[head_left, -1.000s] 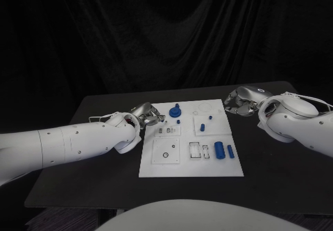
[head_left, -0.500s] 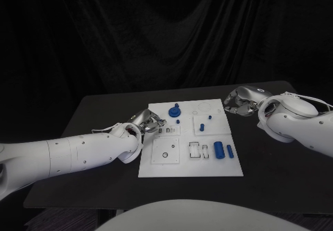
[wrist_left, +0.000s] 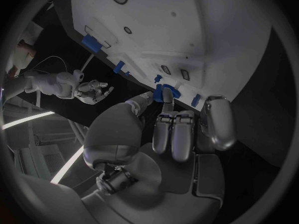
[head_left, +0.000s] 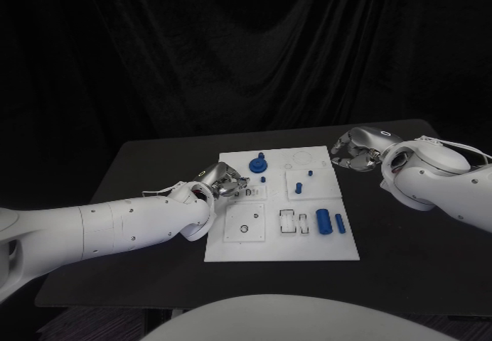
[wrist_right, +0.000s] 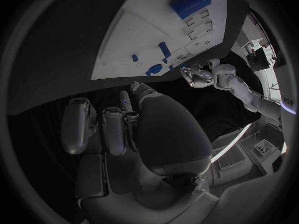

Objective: Assemble the parts on the task board

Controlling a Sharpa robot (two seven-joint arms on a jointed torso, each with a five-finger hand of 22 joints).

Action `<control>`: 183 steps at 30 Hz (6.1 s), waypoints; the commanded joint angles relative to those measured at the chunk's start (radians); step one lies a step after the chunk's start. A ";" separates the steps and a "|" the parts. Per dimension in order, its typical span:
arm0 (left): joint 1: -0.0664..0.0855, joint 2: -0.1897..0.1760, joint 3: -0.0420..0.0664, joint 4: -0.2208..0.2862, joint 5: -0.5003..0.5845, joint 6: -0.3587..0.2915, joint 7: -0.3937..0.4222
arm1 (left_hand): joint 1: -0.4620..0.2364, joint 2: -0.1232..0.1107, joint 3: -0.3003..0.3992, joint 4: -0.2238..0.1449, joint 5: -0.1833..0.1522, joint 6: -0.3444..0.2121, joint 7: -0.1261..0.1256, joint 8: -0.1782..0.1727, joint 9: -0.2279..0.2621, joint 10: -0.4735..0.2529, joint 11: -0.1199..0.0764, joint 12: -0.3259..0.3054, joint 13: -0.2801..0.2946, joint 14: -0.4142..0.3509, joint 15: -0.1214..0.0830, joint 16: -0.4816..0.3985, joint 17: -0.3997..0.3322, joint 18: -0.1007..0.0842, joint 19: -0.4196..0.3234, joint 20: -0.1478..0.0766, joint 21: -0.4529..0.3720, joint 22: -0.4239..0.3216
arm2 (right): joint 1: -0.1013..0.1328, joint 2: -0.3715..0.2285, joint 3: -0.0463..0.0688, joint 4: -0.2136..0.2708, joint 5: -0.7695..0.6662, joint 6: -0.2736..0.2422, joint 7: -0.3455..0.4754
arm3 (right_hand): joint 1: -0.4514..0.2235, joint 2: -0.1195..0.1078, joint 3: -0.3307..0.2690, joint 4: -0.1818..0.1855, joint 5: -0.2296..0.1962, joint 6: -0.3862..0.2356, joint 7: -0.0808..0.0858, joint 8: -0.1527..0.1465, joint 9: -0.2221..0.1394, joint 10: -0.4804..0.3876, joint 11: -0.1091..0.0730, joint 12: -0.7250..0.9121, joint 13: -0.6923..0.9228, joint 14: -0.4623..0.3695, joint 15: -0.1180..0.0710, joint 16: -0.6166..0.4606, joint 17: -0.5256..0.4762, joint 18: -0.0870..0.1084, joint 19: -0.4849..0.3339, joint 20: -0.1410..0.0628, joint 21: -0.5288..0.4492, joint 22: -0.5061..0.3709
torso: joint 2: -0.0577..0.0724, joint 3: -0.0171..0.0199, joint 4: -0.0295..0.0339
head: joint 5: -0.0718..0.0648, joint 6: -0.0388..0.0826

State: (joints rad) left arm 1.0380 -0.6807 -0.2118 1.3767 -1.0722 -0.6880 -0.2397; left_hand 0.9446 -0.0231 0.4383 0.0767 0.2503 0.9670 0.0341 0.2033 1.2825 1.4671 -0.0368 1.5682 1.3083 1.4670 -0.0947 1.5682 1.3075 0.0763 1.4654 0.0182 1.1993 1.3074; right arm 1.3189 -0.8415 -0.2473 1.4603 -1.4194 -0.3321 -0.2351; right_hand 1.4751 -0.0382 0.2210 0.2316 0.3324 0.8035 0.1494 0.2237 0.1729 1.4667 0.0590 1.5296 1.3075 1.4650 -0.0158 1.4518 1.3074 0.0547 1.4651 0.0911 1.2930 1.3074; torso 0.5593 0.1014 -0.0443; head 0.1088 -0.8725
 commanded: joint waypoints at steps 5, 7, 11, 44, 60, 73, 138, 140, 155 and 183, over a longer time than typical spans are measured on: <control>-0.010 0.018 0.001 -0.018 0.002 0.026 -0.014 | 0.006 0.000 -0.005 0.013 -0.008 0.005 0.000 -0.005 -0.003 0.104 -0.005 0.003 0.263 0.104 -0.004 0.003 0.263 -0.002 0.022 -0.007 0.001 0.164 | -0.002 -0.001 0.001 0.003 -0.002 -0.012 -0.017 | -0.006 -0.005 0.005 0.001 0.006 -0.009 0.000 -0.005 -0.001 0.023 0.003 -0.004 0.180 0.046 0.004 -0.005 0.026 0.010 -0.006 0.003 -0.005 0.177 | 0.000 -0.0018 -0.0007 | -0.005 0.000; -0.013 0.023 0.001 -0.026 0.002 0.022 -0.010 | 0.006 0.000 -0.005 0.013 -0.008 0.005 0.000 -0.005 -0.003 0.104 -0.005 0.003 0.263 0.104 -0.004 0.003 0.263 -0.002 0.022 -0.007 0.001 0.164 | -0.002 -0.001 0.001 0.003 -0.002 -0.012 -0.017 | -0.006 -0.005 0.005 0.001 0.006 -0.009 0.000 -0.005 -0.001 0.023 0.003 -0.004 0.180 0.046 0.004 -0.005 0.026 0.010 -0.006 0.003 -0.005 0.177 | 0.000 -0.0015 0.0000 | -0.006 0.000; -0.015 0.030 0.001 -0.038 0.002 0.017 -0.005 | 0.006 0.000 -0.007 0.014 -0.009 0.005 0.000 -0.005 -0.003 0.104 -0.005 0.003 0.263 0.104 -0.004 0.003 0.263 -0.002 0.022 -0.007 0.003 0.164 | -0.002 -0.002 0.001 0.003 -0.002 -0.012 -0.017 | -0.006 -0.005 0.005 0.001 0.006 -0.009 0.000 -0.005 -0.001 0.023 0.003 -0.004 0.180 0.046 0.004 -0.005 0.026 0.010 -0.006 0.003 -0.005 0.177 | -0.001 -0.0006 -0.0008 | -0.005 0.000; -0.045 0.055 0.001 -0.073 0.002 0.013 0.027 | 0.008 -0.001 -0.019 0.026 -0.014 0.004 0.001 -0.007 -0.006 0.104 -0.005 0.003 0.263 0.104 -0.004 0.003 0.263 -0.002 0.022 -0.007 0.000 0.163 | -0.003 0.000 0.001 -0.001 -0.002 -0.004 -0.017 | -0.009 -0.005 0.006 0.003 0.006 -0.009 -0.001 -0.006 -0.003 0.023 0.003 -0.004 0.180 0.046 0.003 -0.005 0.027 0.010 -0.007 0.002 -0.006 0.177 | 0.000 -0.0010 0.0002 | -0.008 0.000; -0.048 0.055 0.001 -0.080 0.002 0.038 0.027 | -0.037 -0.039 -0.174 0.132 -0.082 -0.006 0.011 -0.027 -0.030 0.104 0.005 0.003 0.263 0.104 0.004 0.003 0.263 -0.001 0.020 0.000 -0.008 0.162 | -0.003 0.000 0.001 -0.001 -0.002 0.009 -0.024 | -0.010 -0.005 0.007 0.003 0.007 -0.010 -0.001 -0.006 -0.003 0.018 0.003 -0.006 0.175 0.046 0.003 -0.005 0.026 0.010 -0.006 0.002 -0.005 0.177 | 0.000 -0.0011 0.0009 | -0.007 0.000; -0.050 0.053 0.001 -0.089 0.002 0.060 0.028 | -0.075 -0.015 -0.376 0.214 -0.136 0.010 0.009 -0.036 -0.040 0.104 0.003 0.003 0.263 0.104 0.002 0.003 0.263 -0.003 0.026 -0.002 0.002 0.165 | -0.005 0.001 0.001 -0.001 -0.002 0.022 -0.031 | -0.010 -0.005 0.007 0.002 0.007 -0.009 -0.001 -0.006 -0.004 0.014 0.003 -0.009 0.171 0.046 0.003 -0.005 0.026 0.010 -0.007 0.002 -0.007 0.177 | 0.000 -0.0007 0.0005 | -0.003 0.000; 0.344 0.110 0.001 -0.284 0.467 1.134 -0.335 | 0.292 0.143 -0.535 0.179 -0.080 -0.046 0.054 -0.130 -0.261 0.104 0.045 0.003 0.263 0.104 0.044 0.003 0.263 -0.018 0.018 0.038 0.099 0.187 | -0.005 0.014 0.001 -0.017 -0.002 0.024 -0.041 | -0.010 0.001 0.014 0.002 0.011 -0.005 0.000 -0.005 -0.005 0.002 0.004 -0.016 0.158 0.046 0.003 -0.006 0.024 0.011 -0.007 0.002 -0.009 0.176 | -0.001 -0.0029 -0.0080 | 0.001 0.000; 0.346 0.136 0.001 -0.311 0.469 1.156 -0.348 | 0.283 0.142 -0.536 0.174 -0.082 -0.036 0.052 -0.136 -0.281 0.104 0.043 0.003 0.263 0.104 0.042 0.003 0.263 -0.019 0.022 0.037 0.108 0.188 | -0.005 0.015 0.001 -0.017 -0.002 0.027 -0.041 | -0.010 0.001 0.014 0.002 0.011 -0.005 0.000 -0.005 -0.005 0.002 0.004 -0.016 0.158 0.046 0.003 -0.006 0.024 0.011 -0.007 0.002 -0.009 0.176 | 0.000 -0.0037 -0.0087 | 0.001 0.000; 0.316 0.226 0.001 -0.388 0.384 1.110 -0.376 | 0.238 0.131 -0.549 0.155 -0.104 -0.046 0.056 -0.141 -0.367 0.104 0.044 0.003 0.263 0.104 0.039 0.003 0.263 -0.018 0.027 0.034 0.108 0.185 | -0.005 0.003 0.001 -0.003 -0.002 0.030 -0.038 | -0.010 0.002 0.016 0.003 0.012 -0.005 0.000 -0.005 -0.006 -0.002 0.003 -0.018 0.154 0.045 0.003 -0.006 0.024 0.011 -0.007 0.002 -0.009 0.176 | 0.012 -0.0057 -0.0126 | 0.008 0.000; 0.268 0.262 0.001 -0.409 0.327 1.049 -0.383 | 0.232 0.143 -0.525 0.108 -0.045 -0.018 0.046 -0.132 -0.387 0.104 0.036 0.003 0.263 0.104 0.032 0.003 0.263 -0.014 0.026 0.027 0.092 0.180 | -0.005 0.005 0.001 -0.002 -0.002 0.038 -0.041 | -0.011 0.002 0.017 0.003 0.014 -0.005 -0.001 -0.005 -0.007 -0.004 0.003 -0.020 0.151 0.045 0.003 -0.006 0.023 0.011 -0.008 0.002 -0.010 0.176 | 0.010 -0.0062 -0.0126 | 0.001 0.000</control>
State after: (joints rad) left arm 1.3086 -0.4224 -0.2117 0.9713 -0.7411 0.3795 -0.6301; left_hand 1.1797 0.1154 -0.0861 0.1882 0.2025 0.9454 0.0806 0.0697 0.8968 1.4649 0.0039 1.5751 1.3080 1.4687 -0.0569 1.5682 1.3075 0.0764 1.4635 0.0485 1.2969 1.3074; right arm 1.3154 -0.8365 -0.2473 1.4568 -1.4180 -0.3030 -0.2605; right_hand 1.4711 -0.0422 0.2348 0.2344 0.3407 0.8035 0.1494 0.2237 0.1673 1.4667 0.0590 1.5133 1.3075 1.4650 -0.0158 1.4518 1.3074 0.0546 1.4651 0.0912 1.2893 1.3076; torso 0.5685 0.0955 -0.0574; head 0.1111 -0.8725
